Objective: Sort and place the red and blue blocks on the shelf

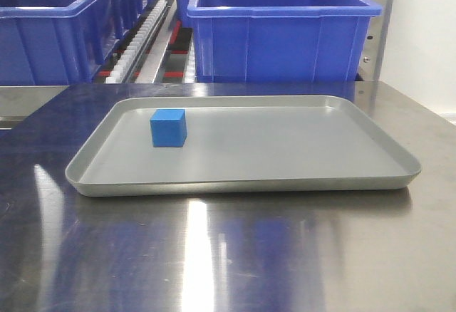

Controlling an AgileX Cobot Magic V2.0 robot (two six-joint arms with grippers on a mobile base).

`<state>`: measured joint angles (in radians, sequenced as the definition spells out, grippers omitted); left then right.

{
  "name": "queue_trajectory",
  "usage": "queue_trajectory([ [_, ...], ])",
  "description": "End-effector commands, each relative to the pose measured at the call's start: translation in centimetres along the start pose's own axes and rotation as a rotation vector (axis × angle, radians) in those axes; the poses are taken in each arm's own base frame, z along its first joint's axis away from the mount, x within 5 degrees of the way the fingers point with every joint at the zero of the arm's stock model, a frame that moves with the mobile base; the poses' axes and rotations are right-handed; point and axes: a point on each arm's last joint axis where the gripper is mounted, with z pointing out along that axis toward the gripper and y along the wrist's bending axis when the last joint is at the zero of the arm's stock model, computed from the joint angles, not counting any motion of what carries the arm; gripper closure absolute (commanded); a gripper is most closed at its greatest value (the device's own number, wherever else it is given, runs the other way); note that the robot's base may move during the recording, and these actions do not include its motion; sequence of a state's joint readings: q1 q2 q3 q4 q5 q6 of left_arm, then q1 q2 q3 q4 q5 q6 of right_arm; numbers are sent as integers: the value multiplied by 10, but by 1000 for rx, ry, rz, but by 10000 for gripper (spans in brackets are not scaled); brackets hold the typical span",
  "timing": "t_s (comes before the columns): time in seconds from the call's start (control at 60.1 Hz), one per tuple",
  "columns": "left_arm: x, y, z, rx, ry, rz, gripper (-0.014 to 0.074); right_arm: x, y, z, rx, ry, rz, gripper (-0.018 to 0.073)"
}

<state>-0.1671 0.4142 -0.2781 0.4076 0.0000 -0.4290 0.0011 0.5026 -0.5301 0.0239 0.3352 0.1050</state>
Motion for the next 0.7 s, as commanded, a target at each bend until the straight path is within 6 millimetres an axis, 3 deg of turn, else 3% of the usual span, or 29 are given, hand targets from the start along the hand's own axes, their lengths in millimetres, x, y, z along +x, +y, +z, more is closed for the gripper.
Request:
queue_trajectory([
  [0.0, -13, -3, 0, 30, -87, -9, 80, -17, 1, -3, -3, -119, -11, 501],
  [0.416, -7, -1, 0, 12, -36, 37, 181, -17, 1, -3, -3, -119, -11, 501],
  [0.466, -6, -1, 0, 8, -28, 37, 224, -17, 1, -3, -3, -119, -11, 501],
  [0.515, -4, 0, 0, -1, -9, 37, 321, -17, 1, -3, -3, -119, -11, 501],
  [0.582, -3, 0, 0, -5, -1, 37, 546, -17, 1, -3, -3, -119, -11, 501],
  [0.632, -3, 0, 0, -6, 1, 40, 495, -17, 1, -3, -3, -119, -11, 501],
  [0.682, -3, 0, 0, -6, 1, 40, 498, -17, 1, -3, -3, -119, -11, 501],
])
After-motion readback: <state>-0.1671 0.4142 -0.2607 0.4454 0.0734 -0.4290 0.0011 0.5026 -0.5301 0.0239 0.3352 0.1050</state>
